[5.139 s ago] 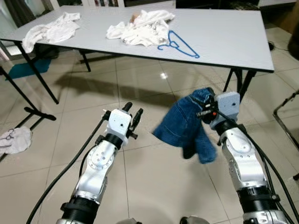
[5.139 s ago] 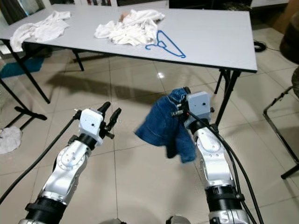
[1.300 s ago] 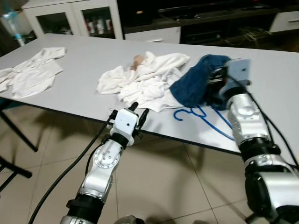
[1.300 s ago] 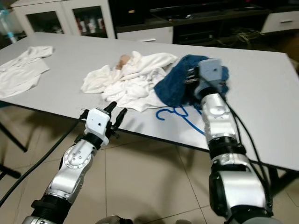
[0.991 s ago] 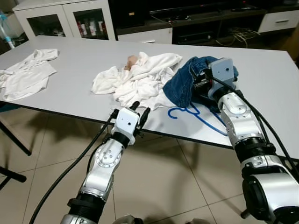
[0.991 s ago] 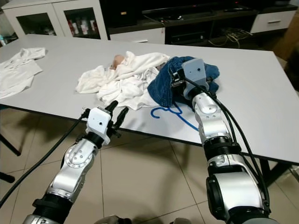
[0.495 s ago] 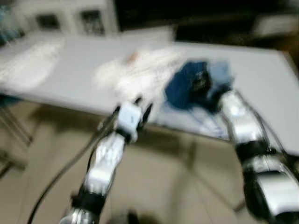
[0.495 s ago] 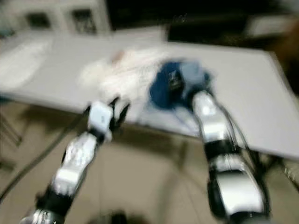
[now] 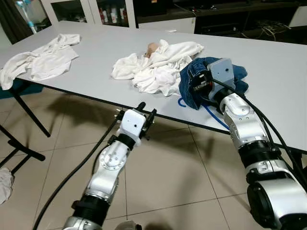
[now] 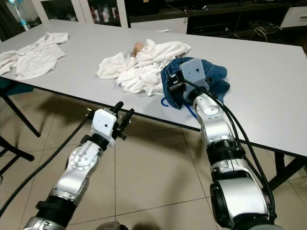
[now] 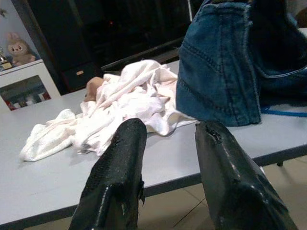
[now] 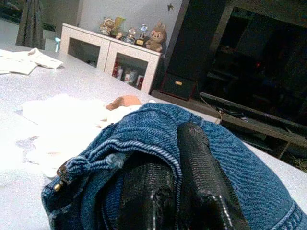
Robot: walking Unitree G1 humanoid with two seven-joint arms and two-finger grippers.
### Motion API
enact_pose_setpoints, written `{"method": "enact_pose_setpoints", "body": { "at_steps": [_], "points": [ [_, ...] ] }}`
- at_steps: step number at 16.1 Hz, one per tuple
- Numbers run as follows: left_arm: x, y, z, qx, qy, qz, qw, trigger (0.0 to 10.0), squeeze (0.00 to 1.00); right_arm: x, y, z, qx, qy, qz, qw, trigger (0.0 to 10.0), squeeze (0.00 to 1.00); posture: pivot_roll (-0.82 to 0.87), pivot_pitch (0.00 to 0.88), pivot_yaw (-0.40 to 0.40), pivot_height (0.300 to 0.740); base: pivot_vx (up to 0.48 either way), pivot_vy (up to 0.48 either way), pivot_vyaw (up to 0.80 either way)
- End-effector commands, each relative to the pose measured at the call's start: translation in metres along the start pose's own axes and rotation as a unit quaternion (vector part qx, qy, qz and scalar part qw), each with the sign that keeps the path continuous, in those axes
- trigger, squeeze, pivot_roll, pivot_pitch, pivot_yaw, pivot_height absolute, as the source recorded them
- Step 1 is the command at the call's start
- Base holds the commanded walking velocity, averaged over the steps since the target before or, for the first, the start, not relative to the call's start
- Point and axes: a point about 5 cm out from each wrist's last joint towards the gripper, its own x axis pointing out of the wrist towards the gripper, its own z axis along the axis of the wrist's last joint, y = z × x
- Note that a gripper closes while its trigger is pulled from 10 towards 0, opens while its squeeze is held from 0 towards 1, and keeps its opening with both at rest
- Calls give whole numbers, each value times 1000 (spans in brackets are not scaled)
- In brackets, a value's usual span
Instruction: Hang hanger
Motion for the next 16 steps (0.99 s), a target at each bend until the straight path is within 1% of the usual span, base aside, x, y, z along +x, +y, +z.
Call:
{"method": "enact_pose_setpoints", "body": {
  "at_steps": [1, 2, 4, 5, 6, 7, 8, 9, 10, 11, 12, 13, 14, 15, 16],
  "points": [
    [0, 9, 3, 2, -6, 5, 1000, 10000, 0, -2, 3, -2, 5, 6, 6, 1000, 10000, 0, -40, 0, 86, 740, 0, 0, 0],
    [-1, 19, 5, 3, -10, -3, 1000, 10000, 0, -14, 8, -18, 2, 33, 15, 999, 10000, 0, -34, 0, 86, 740, 0, 0, 0],
    [-3, 21, 6, 9, -10, -12, 1000, 10000, 0, -20, 10, -24, 6, 40, 7, 999, 10000, 0, -37, 0, 91, 740, 0, 0, 0],
    [-3, 22, 6, 11, -9, -16, 1000, 10000, 0, -20, 10, -23, 16, 35, -9, 999, 10000, 0, -41, 0, 95, 740, 0, 0, 0],
    [0, 21, 7, 4, -12, -31, 999, 10000, 0, -19, 11, -17, 30, 19, -23, 999, 10000, 0, -41, 0, 95, 740, 0, 0, 0],
    [2, 20, 10, -1, -19, -42, 999, 10000, 0, -17, 13, -12, 34, 8, -26, 999, 10000, 0, -46, 0, 99, 740, 0, 0, 0],
    [5, 20, 13, 8, -24, -63, 998, 10000, 0, -16, 15, -9, 34, 4, -24, 999, 10000, 0, -47, 0, 99, 740, 0, 0, 0],
    [5, 18, 15, 25, -27, -95, 995, 10000, 0, -18, 18, -9, 35, 5, -18, 999, 10000, 0, -47, 0, 99, 740, 0, 0, 0],
    [2, 18, 14, 32, -22, -126, 991, 10000, 0, -26, 22, -15, 38, 8, -4, 999, 10000, 0, -47, 0, 99, 740, 0, 0, 0],
    [1, 18, 13, 31, -20, -134, 990, 10000, 0, -29, 23, -18, 38, 7, 2, 999, 10000, 0, -47, 0, 99, 740, 0, 0, 0],
    [-1, 21, 12, 28, -16, -142, 989, 10000, 0, -35, 26, -19, 34, -5, 17, 999, 10000, 0, -39, 0, 100, 740, 0, 0, 0],
    [-3, 24, 9, 43, -7, -159, 986, 10000, 0, -41, 24, -21, 16, -16, 24, 999, 10000, 0, -38, 0, 100, 740, 0, 0, 0],
    [-5, 26, 7, 60, -1, -177, 982, 10000, 0, -43, 20, -21, 3, -24, 29, 999, 10000, 0, -39, 0, 106, 740, 0, 0, 0],
    [-5, 27, 7, 66, 1, -186, 980, 10000, 0, -43, 19, -20, -1, -28, 31, 999, 10000, 0, -39, 0, 108, 740, 0, 0, 0],
    [-5, 31, 8, 85, 3, -220, 972, 10000, 0, -43, 14, -14, -23, -50, 73, 996, 10000, 0, -38, 0, 115, 740, 0, 0, 0]
  ]
}}
